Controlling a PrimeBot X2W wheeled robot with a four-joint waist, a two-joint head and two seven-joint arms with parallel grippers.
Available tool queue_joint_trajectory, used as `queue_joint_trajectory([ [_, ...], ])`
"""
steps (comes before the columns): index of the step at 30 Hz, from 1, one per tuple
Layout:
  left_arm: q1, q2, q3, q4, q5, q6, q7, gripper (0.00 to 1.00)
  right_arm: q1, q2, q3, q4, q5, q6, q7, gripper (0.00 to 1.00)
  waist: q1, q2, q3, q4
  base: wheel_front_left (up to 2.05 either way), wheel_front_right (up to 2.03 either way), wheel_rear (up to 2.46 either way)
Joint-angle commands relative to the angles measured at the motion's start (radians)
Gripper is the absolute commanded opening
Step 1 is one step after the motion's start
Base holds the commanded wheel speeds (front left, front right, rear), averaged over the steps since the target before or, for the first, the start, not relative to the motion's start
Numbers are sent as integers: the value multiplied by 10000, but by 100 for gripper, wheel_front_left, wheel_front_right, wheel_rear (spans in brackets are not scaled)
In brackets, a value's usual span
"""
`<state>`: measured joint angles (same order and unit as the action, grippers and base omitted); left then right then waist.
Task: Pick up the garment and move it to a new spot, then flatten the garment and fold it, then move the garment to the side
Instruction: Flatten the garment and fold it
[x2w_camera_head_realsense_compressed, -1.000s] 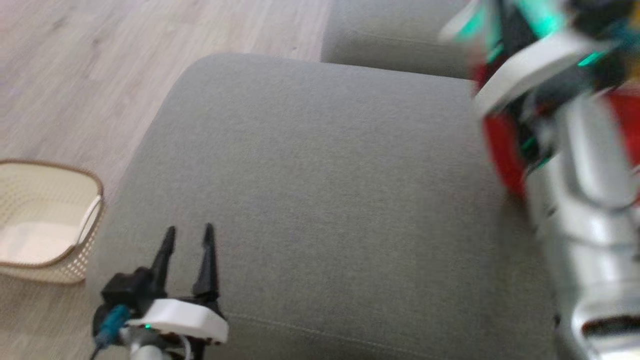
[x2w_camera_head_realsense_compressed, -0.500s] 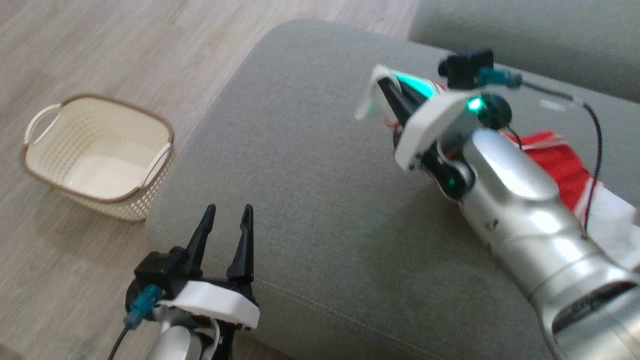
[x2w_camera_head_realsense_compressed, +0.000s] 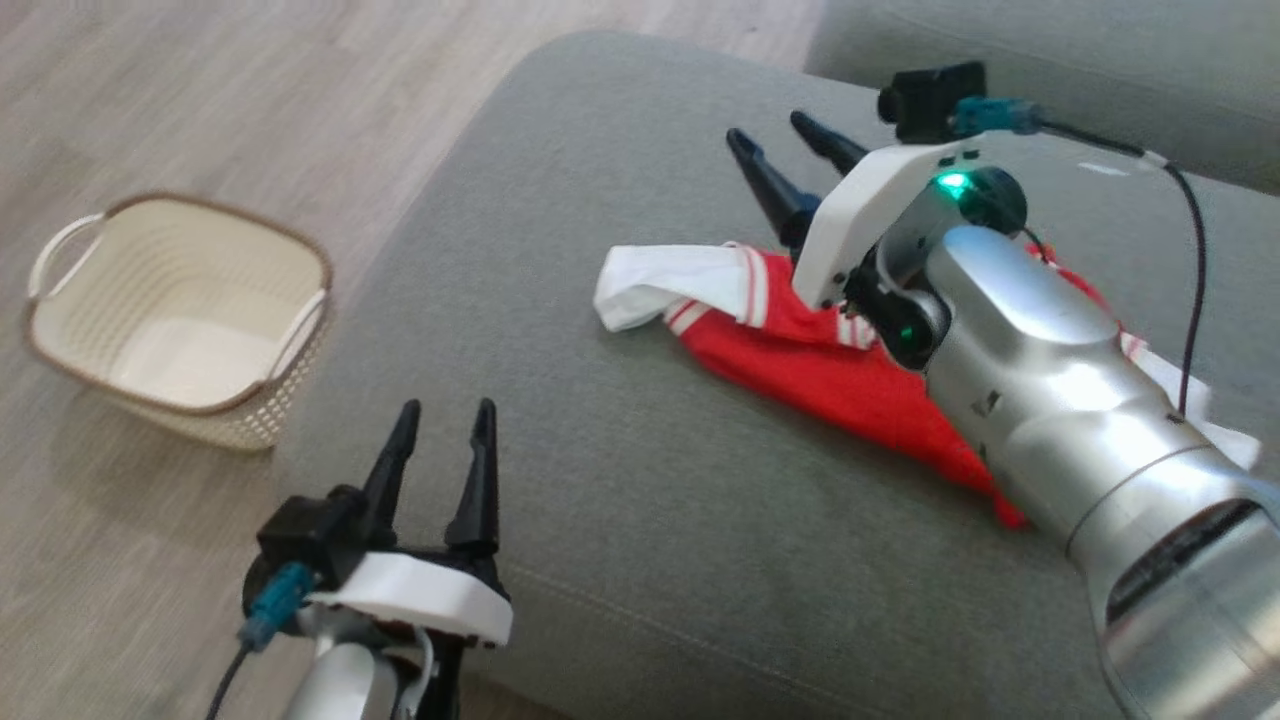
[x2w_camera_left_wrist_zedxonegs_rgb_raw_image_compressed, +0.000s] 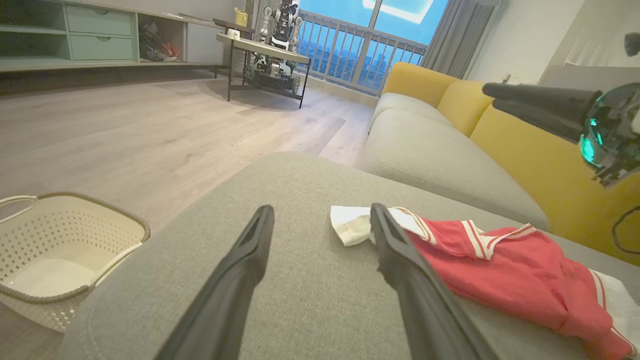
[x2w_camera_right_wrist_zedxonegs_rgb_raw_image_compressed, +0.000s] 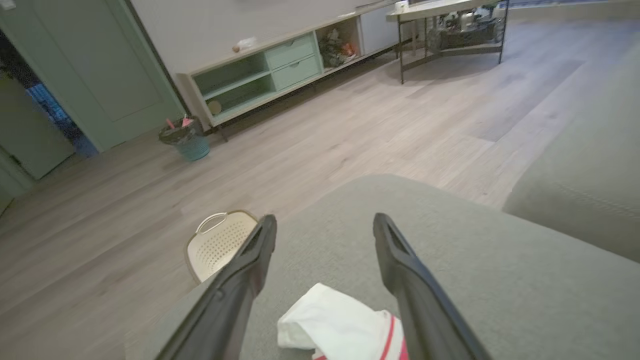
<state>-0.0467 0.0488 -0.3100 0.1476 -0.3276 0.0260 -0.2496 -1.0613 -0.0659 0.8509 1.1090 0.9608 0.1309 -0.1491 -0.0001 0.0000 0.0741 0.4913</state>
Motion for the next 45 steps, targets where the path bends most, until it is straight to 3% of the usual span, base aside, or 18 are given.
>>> queue_joint_trajectory([
  [1, -505, 15, 389, -382, 55, 23, -122, 100, -384, 157, 2, -67, 98, -2, -257, 100, 1, 0, -175, -434, 0, 0, 0],
  [7, -552, 15, 843, -795, 141, 227, -122, 100, -491, 157, -301, 711, 7, -2, -1083, 100, 1, 0, -633, -1637, 0, 0, 0],
  [10, -561, 14, 1121, -1046, 234, 398, -122, 100, -695, 60, -1392, 441, -826, -2, -1119, 100, 1, 0, -762, -2301, 0, 0, 0],
  [15, -452, 14, 1469, -1155, 425, 595, -122, 100, 1302, -642, -4163, -1988, -3321, -2, -1124, 100, 1, 0, -1056, -3210, 0, 0, 0],
  [19, -278, 14, 1820, -1261, 557, 697, -122, 100, 3740, -379, -6229, -4418, -5401, -2, -1125, 100, 1, 0, -1056, -3847, 0, 0, 0],
  [25, 8, 14, 1944, -1291, 752, 634, -122, 100, 6769, 106, -8124, -7400, -7726, -2, -1125, 100, 1, 0, -1043, -4331, 0, 0, 0],
  [27, 153, 14, 1937, -1225, 759, 586, -122, 100, 7831, 147, -8429, -8388, -7503, -2, -1126, 100, 1, 0, -1002, -4515, 0, 0, 0],
  [32, 181, 14, 1880, -1084, 851, 494, -122, 100, 8651, 153, -8639, -9121, -7078, -2, -1126, 100, 1, 0, -919, -4783, 0, 0, 0],
  [38, -37, 14, 1748, -987, 934, 390, -122, 100, 8805, 154, -8810, -9494, -7141, -2, -1126, 100, 1, 0, -720, -5155, 0, 0, 0],
  [45, -1317, 14, 749, 267, 1300, 103, -116, 100, 8755, 155, -8932, -10079, -6976, -2, -1108, 100, 1, 0, 91, -6168, 0, 0, 0],
])
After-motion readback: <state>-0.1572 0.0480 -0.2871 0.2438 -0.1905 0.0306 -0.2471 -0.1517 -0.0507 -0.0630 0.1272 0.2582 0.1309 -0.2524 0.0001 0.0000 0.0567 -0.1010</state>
